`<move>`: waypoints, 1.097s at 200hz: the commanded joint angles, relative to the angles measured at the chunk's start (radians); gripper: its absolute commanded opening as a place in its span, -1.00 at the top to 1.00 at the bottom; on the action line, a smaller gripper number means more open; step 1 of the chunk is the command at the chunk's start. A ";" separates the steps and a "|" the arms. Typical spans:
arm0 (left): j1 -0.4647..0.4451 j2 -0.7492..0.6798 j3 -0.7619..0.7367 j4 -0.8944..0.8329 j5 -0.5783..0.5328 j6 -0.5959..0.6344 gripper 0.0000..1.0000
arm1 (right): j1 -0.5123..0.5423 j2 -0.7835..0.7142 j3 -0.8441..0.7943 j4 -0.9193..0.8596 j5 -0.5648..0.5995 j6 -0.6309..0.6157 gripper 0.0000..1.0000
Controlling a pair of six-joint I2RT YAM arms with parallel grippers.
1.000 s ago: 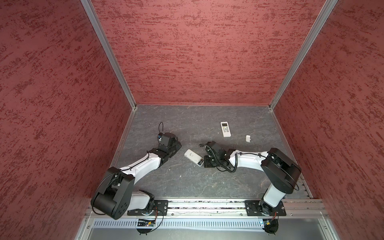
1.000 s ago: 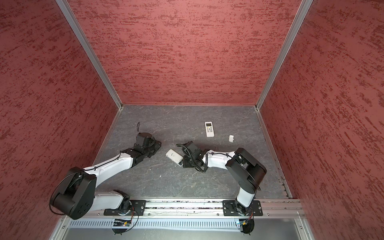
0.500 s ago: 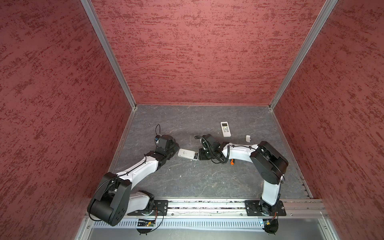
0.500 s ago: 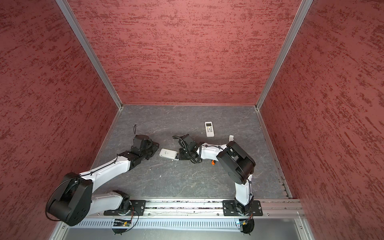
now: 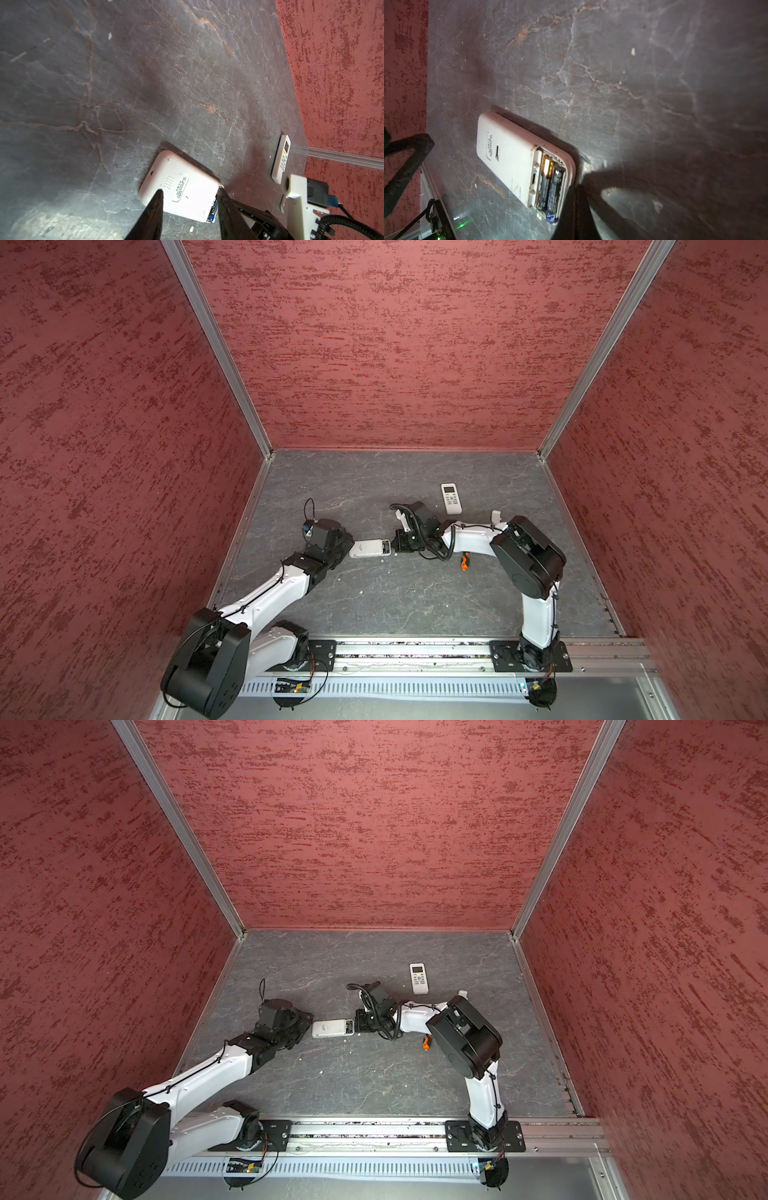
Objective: Unload the batteries from the remote control
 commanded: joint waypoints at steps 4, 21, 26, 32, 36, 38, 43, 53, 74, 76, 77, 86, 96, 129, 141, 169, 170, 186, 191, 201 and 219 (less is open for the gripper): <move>0.005 -0.009 -0.012 0.007 -0.012 -0.011 0.10 | -0.016 -0.097 -0.008 -0.072 0.132 -0.036 0.71; 0.004 0.009 0.000 0.030 0.002 0.002 0.07 | -0.017 -0.181 -0.029 -0.173 0.225 -0.052 0.54; 0.004 0.016 0.008 0.035 0.006 0.010 0.06 | -0.017 -0.206 -0.039 -0.202 0.251 -0.053 0.50; 0.004 0.027 0.018 0.040 0.010 0.020 0.06 | -0.018 -0.241 -0.053 -0.241 0.284 -0.051 0.44; 0.003 0.034 0.026 0.042 0.015 0.027 0.05 | -0.018 -0.265 -0.062 -0.265 0.307 -0.049 0.39; 0.000 0.038 0.030 0.042 0.016 0.031 0.05 | -0.017 -0.275 -0.068 -0.278 0.318 -0.047 0.37; 0.000 0.047 0.043 0.043 0.019 0.043 0.04 | -0.017 -0.303 -0.081 -0.310 0.346 -0.040 0.31; -0.003 0.066 0.068 0.049 0.029 0.068 0.03 | -0.020 -0.357 -0.111 -0.366 0.403 -0.022 0.20; -0.007 0.113 0.125 0.050 0.053 0.118 0.01 | -0.035 -0.448 -0.161 -0.461 0.460 0.020 0.01; -0.008 0.116 0.131 0.050 0.054 0.121 0.01 | -0.037 -0.452 -0.165 -0.470 0.462 0.024 0.00; -0.008 0.118 0.132 0.051 0.056 0.124 0.01 | -0.038 -0.455 -0.168 -0.472 0.462 0.025 0.00; -0.011 0.136 0.153 0.055 0.066 0.139 0.01 | -0.052 -0.477 -0.188 -0.498 0.475 0.038 -0.04; -0.016 0.152 0.171 0.057 0.074 0.150 0.01 | -0.067 -0.497 -0.214 -0.507 0.488 0.046 -0.07; -0.031 0.185 0.209 0.065 0.087 0.170 0.01 | -0.134 -0.537 -0.277 -0.512 0.487 0.049 -0.16; -0.035 0.194 0.214 0.073 0.091 0.172 0.01 | -0.150 -0.529 -0.285 -0.516 0.482 0.037 -0.17; -0.043 0.208 0.219 0.086 0.092 0.168 0.01 | -0.167 -0.518 -0.296 -0.524 0.496 0.020 -0.18; -0.044 0.208 0.219 0.086 0.091 0.168 0.01 | -0.168 -0.518 -0.297 -0.524 0.496 0.020 -0.18; -0.048 0.218 0.219 0.096 0.094 0.163 0.01 | -0.175 -0.491 -0.314 -0.511 0.486 0.017 -0.18; -0.049 0.223 0.220 0.098 0.093 0.161 0.01 | -0.178 -0.490 -0.318 -0.507 0.483 0.017 -0.18; -0.053 0.230 0.224 0.100 0.095 0.160 0.01 | -0.182 -0.486 -0.329 -0.499 0.478 0.015 -0.18; -0.058 0.244 0.233 0.102 0.098 0.160 0.01 | -0.189 -0.477 -0.353 -0.481 0.461 0.013 -0.16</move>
